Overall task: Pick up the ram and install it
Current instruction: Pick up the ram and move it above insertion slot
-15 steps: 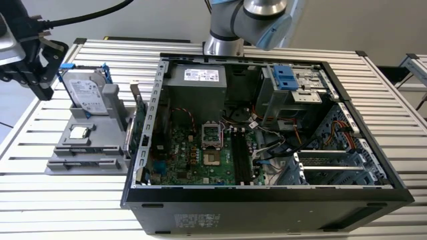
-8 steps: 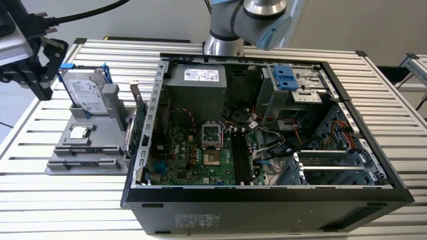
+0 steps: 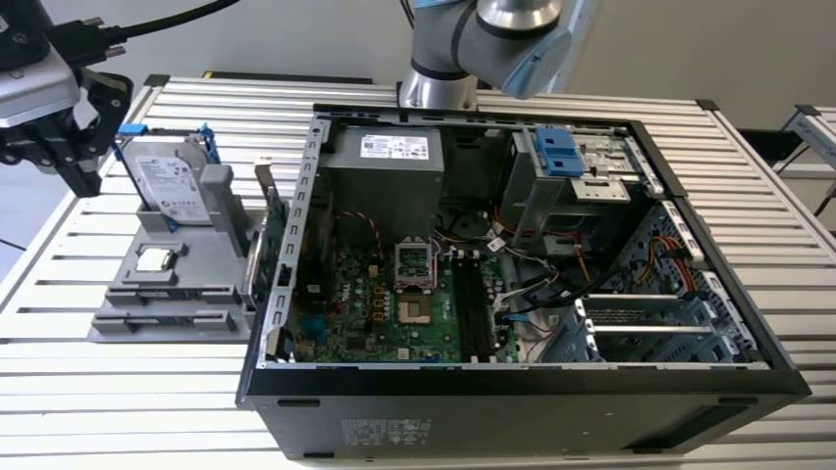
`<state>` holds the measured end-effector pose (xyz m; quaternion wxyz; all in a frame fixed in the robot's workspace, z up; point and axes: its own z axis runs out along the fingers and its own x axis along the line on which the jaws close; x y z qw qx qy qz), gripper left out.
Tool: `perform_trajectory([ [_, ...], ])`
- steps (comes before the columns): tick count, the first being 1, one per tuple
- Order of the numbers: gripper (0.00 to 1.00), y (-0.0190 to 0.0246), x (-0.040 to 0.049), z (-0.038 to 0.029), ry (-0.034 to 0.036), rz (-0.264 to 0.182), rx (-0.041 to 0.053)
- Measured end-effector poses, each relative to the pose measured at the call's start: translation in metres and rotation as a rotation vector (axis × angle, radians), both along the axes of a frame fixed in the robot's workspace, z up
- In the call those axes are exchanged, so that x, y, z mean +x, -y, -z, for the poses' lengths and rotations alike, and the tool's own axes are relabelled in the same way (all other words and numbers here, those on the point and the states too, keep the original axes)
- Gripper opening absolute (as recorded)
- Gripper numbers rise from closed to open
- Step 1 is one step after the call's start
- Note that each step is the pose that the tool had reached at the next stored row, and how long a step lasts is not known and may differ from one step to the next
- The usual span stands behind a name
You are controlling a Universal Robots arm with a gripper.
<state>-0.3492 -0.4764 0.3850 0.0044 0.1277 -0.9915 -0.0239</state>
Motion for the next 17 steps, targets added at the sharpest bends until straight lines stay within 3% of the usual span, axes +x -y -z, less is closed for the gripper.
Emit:
perform_trajectory([
  [17, 0.0, 0.0, 0.0, 0.0, 0.0, -0.218, 0.0],
])
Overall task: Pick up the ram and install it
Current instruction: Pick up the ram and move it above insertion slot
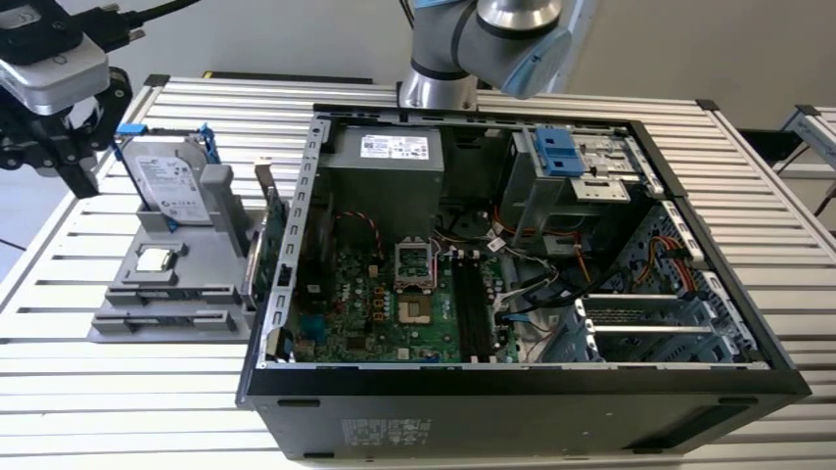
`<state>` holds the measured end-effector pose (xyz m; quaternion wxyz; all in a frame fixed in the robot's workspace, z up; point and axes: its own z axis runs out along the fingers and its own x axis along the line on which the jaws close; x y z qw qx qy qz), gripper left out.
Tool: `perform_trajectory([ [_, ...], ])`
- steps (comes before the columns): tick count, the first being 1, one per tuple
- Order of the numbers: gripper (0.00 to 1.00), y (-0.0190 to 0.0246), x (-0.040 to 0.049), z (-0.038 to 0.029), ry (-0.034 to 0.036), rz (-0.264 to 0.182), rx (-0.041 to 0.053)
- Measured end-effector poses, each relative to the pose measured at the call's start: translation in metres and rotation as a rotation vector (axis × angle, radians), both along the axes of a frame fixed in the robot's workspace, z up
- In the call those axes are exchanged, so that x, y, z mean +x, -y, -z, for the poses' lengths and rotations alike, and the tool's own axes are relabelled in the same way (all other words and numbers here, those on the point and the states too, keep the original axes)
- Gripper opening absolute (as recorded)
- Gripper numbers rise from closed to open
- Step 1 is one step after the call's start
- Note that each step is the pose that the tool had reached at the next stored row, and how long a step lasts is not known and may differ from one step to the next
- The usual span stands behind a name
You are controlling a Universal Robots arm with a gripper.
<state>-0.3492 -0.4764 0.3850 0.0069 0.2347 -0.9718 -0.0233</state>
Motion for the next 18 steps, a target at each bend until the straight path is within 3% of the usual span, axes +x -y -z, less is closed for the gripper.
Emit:
perform_trajectory([
  [18, 0.0, 0.0, 0.0, 0.0, 0.0, -0.278, 0.0],
])
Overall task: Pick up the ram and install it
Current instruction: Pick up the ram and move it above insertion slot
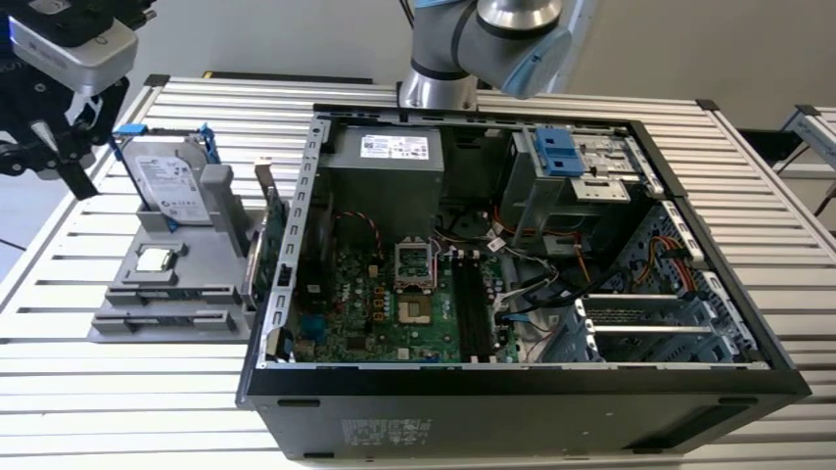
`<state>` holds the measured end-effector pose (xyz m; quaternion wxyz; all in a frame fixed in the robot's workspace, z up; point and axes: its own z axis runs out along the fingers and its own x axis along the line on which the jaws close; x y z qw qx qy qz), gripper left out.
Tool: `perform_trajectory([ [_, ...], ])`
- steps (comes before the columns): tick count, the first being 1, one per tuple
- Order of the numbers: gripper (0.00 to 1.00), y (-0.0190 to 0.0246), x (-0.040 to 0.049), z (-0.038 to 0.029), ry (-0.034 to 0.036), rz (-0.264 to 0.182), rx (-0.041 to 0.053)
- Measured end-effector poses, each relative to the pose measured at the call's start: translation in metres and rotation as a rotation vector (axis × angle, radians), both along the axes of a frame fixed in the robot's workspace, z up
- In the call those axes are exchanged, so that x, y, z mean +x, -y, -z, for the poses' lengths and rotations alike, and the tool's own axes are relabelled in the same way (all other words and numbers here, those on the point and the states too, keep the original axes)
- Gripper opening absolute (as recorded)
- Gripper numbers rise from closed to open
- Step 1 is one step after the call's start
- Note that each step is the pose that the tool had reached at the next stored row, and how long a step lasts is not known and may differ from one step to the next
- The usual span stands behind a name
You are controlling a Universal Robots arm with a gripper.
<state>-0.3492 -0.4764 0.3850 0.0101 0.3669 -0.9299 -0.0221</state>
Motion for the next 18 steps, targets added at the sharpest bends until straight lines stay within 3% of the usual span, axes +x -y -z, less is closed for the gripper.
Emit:
perform_trajectory([
  [12, 0.0, 0.0, 0.0, 0.0, -0.0001, -0.194, 0.0],
  [13, 0.0, 0.0, 0.0, 0.0, -0.0001, -0.23, -0.0001],
  [18, 0.0, 0.0, 0.0, 0.0, 0.0, -0.314, -0.0001],
])
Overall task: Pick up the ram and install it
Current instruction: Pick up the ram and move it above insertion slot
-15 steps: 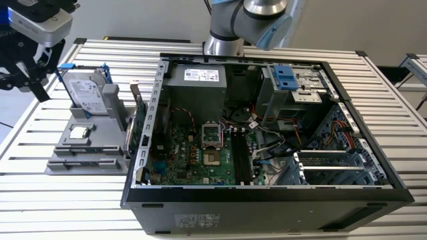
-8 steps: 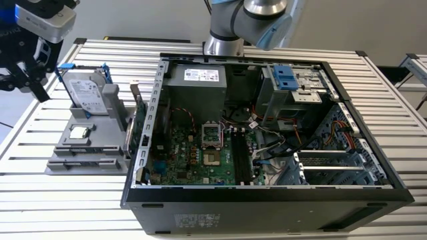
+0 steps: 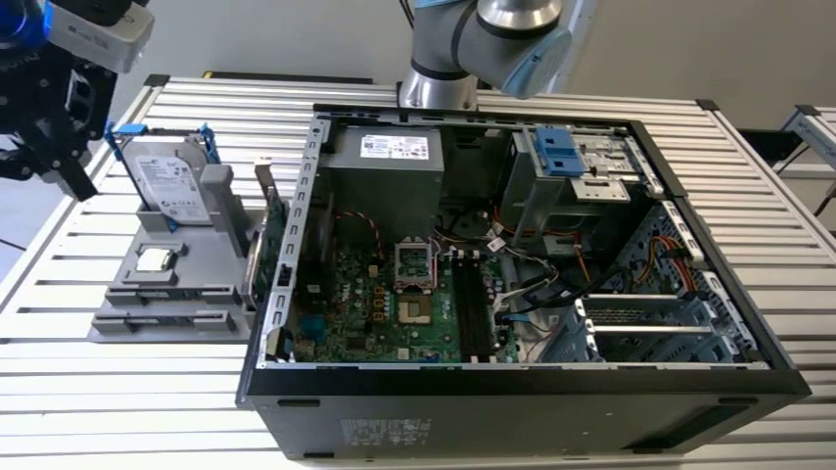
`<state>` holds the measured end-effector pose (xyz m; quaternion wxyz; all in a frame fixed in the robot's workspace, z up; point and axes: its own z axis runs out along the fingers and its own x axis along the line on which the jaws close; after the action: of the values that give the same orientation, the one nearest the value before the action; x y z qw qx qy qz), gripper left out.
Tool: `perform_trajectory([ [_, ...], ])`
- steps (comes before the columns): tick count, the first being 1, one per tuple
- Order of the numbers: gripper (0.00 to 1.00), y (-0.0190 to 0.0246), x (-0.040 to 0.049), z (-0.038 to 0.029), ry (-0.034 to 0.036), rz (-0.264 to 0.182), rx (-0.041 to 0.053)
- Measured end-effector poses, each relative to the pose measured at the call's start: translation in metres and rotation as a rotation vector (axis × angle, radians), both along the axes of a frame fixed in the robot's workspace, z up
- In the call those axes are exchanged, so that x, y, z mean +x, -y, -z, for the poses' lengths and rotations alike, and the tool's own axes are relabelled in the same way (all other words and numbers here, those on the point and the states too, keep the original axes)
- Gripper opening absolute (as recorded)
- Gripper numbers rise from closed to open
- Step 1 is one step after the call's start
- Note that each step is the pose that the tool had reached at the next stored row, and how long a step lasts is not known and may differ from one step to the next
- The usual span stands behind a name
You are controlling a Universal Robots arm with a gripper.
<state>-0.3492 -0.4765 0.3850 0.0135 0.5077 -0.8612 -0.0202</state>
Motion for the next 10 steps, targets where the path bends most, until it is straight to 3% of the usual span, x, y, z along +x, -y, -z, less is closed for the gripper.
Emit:
perform_trajectory([
  [10, 0.0, 0.0, 0.0, 0.0, 0.0, -0.152, 0.0],
])
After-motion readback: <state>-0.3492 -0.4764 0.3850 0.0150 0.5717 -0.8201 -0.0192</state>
